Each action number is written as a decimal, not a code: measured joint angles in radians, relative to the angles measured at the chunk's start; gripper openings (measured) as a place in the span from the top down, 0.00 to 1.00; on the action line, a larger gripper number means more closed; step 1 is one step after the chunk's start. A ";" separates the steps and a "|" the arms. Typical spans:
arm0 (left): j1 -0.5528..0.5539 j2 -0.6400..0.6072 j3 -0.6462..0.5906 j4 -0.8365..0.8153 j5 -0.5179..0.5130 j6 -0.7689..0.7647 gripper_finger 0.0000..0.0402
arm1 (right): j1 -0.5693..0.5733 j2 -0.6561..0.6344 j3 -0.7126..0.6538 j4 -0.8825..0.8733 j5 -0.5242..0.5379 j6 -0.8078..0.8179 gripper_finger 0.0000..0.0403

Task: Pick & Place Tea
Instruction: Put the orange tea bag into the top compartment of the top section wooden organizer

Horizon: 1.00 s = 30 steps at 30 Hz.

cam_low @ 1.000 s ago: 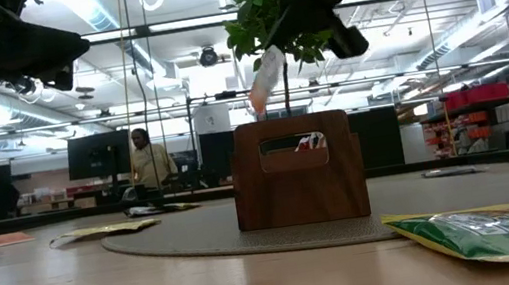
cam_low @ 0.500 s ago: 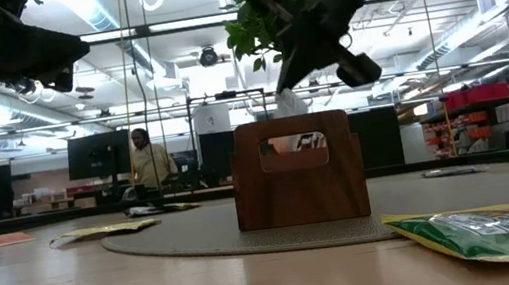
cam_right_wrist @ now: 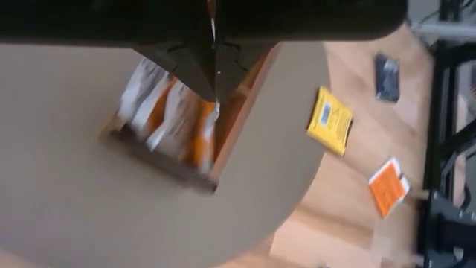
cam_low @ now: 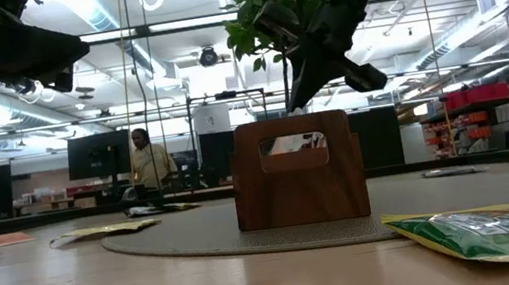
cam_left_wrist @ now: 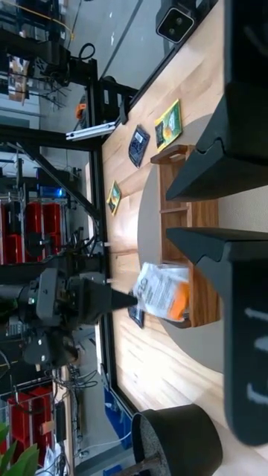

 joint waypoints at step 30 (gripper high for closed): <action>0.000 0.000 0.000 -0.003 0.000 -0.005 0.83 | -0.023 0.008 0.000 0.038 0.088 -0.127 0.71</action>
